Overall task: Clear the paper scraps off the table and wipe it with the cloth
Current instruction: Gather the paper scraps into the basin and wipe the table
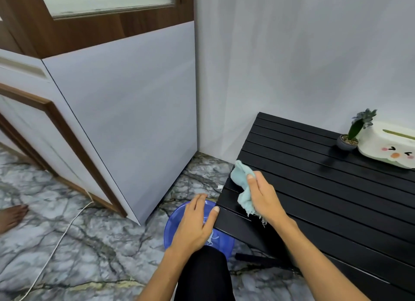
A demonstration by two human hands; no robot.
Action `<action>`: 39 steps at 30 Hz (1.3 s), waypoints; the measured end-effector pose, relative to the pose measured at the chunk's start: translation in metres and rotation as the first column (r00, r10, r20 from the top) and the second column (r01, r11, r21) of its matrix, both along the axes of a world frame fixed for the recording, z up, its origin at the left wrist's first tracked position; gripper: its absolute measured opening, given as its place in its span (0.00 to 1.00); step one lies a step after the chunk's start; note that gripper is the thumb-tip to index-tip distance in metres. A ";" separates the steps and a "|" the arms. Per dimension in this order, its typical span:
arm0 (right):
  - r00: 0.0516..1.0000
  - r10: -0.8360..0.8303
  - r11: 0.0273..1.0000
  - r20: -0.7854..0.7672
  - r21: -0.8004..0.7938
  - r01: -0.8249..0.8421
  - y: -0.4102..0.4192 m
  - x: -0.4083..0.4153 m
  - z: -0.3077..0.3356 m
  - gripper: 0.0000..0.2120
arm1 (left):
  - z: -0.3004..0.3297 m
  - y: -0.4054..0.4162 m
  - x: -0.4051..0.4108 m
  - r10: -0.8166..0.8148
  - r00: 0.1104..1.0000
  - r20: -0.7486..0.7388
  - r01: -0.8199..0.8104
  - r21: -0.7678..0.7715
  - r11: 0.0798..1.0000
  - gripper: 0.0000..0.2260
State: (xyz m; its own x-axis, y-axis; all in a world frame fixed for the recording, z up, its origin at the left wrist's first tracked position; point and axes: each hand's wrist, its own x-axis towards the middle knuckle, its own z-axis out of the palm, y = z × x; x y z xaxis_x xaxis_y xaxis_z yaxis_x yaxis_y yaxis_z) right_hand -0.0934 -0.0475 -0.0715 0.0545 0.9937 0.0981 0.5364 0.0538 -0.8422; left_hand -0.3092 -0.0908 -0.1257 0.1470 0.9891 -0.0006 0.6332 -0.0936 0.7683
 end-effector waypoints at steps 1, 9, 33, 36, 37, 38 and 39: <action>0.998 0.043 0.999 0.048 0.004 -0.043 -0.001 -0.003 0.000 0.12 | 0.001 0.000 0.002 -0.002 1.000 0.004 0.002 -0.001 1.000 0.33; 0.945 0.221 0.975 0.240 -0.019 -0.223 0.015 -0.023 0.004 0.13 | -0.001 0.002 0.004 -0.017 0.999 0.028 0.017 -0.003 1.000 0.35; 0.992 0.063 0.998 -0.107 0.008 -0.063 0.003 -0.023 -0.008 0.18 | -0.001 0.001 -0.002 0.017 0.999 0.040 -0.017 -0.016 1.000 0.35; 0.992 0.122 0.991 0.042 0.047 -0.124 -0.012 -0.018 -0.006 0.15 | 0.002 0.000 -0.001 0.015 0.999 0.047 -0.014 -0.021 1.000 0.35; 0.987 0.136 0.988 0.087 0.060 -0.142 -0.018 -0.016 -0.005 0.15 | 0.004 0.000 -0.001 0.013 0.999 0.047 -0.012 -0.022 1.000 0.35; 0.981 0.148 0.985 0.127 0.066 -0.157 -0.023 -0.013 -0.006 0.15 | 0.005 0.001 0.000 0.011 0.999 0.047 -0.011 -0.020 1.000 0.35; 0.975 0.155 0.984 0.159 0.066 -0.167 -0.028 -0.010 -0.006 0.14 | 0.007 0.001 0.000 0.010 0.999 0.050 -0.009 -0.016 1.000 0.35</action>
